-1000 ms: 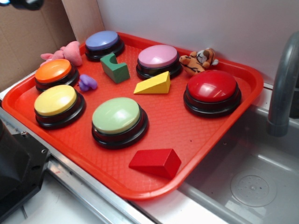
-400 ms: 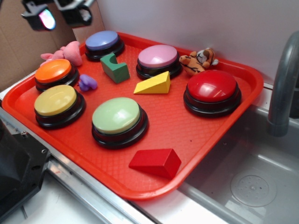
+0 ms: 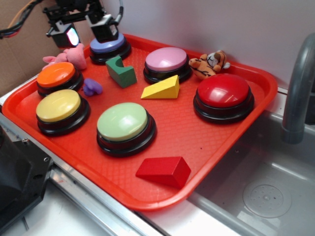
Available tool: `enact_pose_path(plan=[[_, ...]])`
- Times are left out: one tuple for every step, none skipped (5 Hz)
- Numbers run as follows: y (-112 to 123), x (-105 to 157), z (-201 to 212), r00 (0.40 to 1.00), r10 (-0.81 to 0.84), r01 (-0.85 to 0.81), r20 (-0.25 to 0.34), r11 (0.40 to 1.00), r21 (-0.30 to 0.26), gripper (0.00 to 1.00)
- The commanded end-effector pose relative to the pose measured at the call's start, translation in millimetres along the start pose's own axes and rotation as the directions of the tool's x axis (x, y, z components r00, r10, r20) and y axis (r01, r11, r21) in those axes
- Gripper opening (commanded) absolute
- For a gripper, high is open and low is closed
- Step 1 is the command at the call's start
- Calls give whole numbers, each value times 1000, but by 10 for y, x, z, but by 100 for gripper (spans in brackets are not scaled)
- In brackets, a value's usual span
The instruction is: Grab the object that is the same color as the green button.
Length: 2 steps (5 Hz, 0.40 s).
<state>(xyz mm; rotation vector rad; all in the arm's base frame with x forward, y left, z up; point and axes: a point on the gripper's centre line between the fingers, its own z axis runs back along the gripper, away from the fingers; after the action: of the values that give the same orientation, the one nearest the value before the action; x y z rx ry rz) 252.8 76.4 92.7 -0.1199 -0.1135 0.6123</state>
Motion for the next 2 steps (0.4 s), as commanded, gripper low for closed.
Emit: enact_pose_path(plan=[[-86, 327, -134, 998, 27, -27, 57, 1000, -9, 100], [-93, 385, -306, 999, 20, -19, 27, 1000, -5, 100]])
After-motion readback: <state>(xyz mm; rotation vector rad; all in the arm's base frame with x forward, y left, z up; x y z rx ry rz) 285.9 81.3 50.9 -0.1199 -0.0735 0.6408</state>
